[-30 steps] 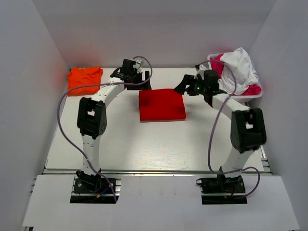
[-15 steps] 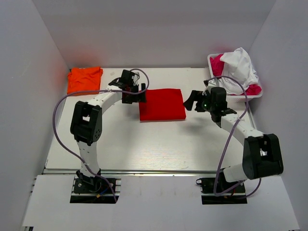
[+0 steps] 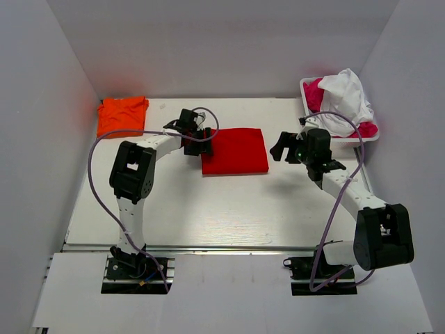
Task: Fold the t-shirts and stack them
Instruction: Put the neatly folded tshirt into the corner of the board with the left arm
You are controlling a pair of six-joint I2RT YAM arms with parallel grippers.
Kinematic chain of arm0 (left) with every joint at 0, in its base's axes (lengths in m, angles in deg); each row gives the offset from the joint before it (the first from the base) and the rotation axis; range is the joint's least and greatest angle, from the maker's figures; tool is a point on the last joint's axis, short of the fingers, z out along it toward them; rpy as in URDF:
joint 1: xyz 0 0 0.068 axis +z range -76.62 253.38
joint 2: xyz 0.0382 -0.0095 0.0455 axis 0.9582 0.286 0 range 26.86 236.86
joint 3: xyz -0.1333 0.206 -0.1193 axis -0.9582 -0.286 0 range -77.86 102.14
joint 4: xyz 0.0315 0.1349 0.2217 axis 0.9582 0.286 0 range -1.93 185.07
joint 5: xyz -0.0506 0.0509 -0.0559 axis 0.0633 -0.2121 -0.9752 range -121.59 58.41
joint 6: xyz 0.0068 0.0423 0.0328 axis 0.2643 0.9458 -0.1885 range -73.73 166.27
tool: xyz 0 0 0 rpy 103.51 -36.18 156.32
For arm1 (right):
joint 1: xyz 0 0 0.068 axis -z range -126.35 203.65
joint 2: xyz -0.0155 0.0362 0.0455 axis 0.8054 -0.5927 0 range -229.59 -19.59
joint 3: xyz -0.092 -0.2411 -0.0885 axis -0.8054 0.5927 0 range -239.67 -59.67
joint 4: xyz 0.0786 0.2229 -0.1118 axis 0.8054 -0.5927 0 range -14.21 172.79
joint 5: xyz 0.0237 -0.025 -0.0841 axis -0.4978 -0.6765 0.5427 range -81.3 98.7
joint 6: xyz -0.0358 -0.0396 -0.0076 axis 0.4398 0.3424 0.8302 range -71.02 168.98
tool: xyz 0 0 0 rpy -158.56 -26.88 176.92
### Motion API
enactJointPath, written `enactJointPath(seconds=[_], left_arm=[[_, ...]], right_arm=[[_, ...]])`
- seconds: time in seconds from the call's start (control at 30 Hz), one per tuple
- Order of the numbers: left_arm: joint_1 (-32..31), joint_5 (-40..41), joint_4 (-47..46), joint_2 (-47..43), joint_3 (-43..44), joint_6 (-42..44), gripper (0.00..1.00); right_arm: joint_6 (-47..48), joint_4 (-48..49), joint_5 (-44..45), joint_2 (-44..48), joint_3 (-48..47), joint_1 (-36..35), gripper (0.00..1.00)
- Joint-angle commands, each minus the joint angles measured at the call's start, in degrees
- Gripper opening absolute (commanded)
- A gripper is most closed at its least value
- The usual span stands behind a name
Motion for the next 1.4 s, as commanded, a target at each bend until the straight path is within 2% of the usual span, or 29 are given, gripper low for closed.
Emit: enactJointPath(seconds=[0.0, 0.13, 0.17, 0.27, 0.3, 0.37, 0.4, 0.67, 0.8, 0.97, 1.2, 1.37], left_arm=[[-0.3, -3.0, -3.0, 0.4, -2.2, 0.4, 0.73], [-0.8, -4.7, -4.9, 2.6, -2.8, -0.1, 0.65], [-0.8, -4.7, -4.9, 3.8, -2.8, -0.1, 0.58], [-1.5, -5.4, -4.9, 5.5, -2.1, -0.6, 0.46], [-1.5, -5.4, -4.9, 6.7, -1.5, -0.6, 0.29], [-1.5, -7.1, -3.8, 7.3, 0.6, 0.2, 0.07], [-1.5, -7.1, -2.6, 7.8, 1.4, 0.2, 0.00], [0.8, -3.4, -0.4, -1.1, 6.5, 13.1, 0.00], [1.4, 2.7, 3.1, -3.7, 11.9, 21.0, 0.00], [3.8, 6.9, 11.3, -0.3, 22.7, 28.6, 0.00], [8.6, 13.0, 16.8, 3.9, 35.2, 36.5, 0.00], [11.9, 18.0, 16.0, 4.7, 37.7, 41.0, 0.00]], right_arm=[[1.2, 0.3, 1.9, 1.5, 0.9, 0.1, 0.90], [1.2, -0.2, 2.9, 1.3, 1.2, 0.1, 0.90], [1.0, -0.2, 3.2, 1.5, 1.3, 0.2, 0.90], [1.2, -0.4, 3.7, 1.9, 1.6, 0.2, 0.90], [1.2, -0.5, 4.2, 2.0, 1.8, 0.1, 0.90], [1.6, -0.7, 4.8, 2.6, 1.9, 0.3, 0.90], [1.7, -1.1, 5.9, 2.7, 1.9, 0.2, 0.90], [2.8, -1.8, 10.1, 5.0, 3.6, 0.3, 0.90], [3.0, -1.5, 10.6, 5.8, 4.6, 0.4, 0.90], [3.3, -1.9, 10.6, 5.7, 4.8, 0.3, 0.90], [3.8, -3.1, 10.8, 5.3, 3.8, 0.2, 0.90], [4.0, -4.0, 11.3, 5.4, 2.9, 0.3, 0.90]])
